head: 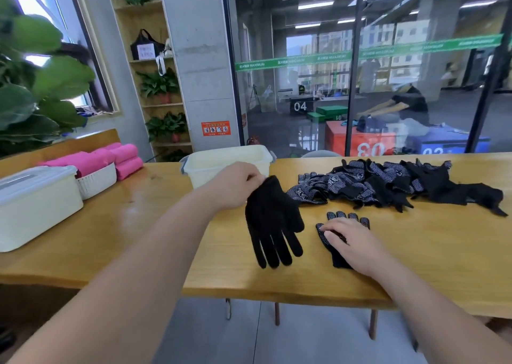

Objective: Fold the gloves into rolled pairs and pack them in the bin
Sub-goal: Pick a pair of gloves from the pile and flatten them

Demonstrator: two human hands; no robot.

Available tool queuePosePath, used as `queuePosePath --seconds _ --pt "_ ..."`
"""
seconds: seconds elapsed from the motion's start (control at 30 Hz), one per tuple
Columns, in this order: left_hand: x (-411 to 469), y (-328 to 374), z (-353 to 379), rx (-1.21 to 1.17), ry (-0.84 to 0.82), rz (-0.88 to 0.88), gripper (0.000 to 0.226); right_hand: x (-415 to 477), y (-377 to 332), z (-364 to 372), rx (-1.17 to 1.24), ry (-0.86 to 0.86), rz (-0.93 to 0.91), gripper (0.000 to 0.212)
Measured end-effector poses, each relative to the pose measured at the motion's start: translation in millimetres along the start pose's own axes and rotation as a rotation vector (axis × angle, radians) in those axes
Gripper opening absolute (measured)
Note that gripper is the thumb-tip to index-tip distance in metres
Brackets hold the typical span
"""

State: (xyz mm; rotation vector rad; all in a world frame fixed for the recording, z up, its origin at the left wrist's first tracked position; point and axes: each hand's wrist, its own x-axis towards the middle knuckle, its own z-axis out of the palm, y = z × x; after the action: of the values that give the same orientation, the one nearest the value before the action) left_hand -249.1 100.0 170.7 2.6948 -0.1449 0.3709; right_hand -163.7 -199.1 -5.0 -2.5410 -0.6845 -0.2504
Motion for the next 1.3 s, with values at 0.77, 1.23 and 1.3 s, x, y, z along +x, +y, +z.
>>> queuePosePath --seconds 0.77,1.23,1.3 --pt "-36.8 -44.9 142.6 0.116 -0.048 0.166 0.042 6.8 8.1 3.7 0.053 0.098 0.111 0.034" --pt "25.4 -34.0 188.9 0.273 -0.267 -0.144 0.079 36.4 -13.6 14.5 -0.327 -0.198 0.308 0.082" --pt "26.7 -36.3 194.9 0.327 -0.255 -0.141 0.082 40.1 -14.5 19.4 -0.353 -0.203 0.334 0.083"
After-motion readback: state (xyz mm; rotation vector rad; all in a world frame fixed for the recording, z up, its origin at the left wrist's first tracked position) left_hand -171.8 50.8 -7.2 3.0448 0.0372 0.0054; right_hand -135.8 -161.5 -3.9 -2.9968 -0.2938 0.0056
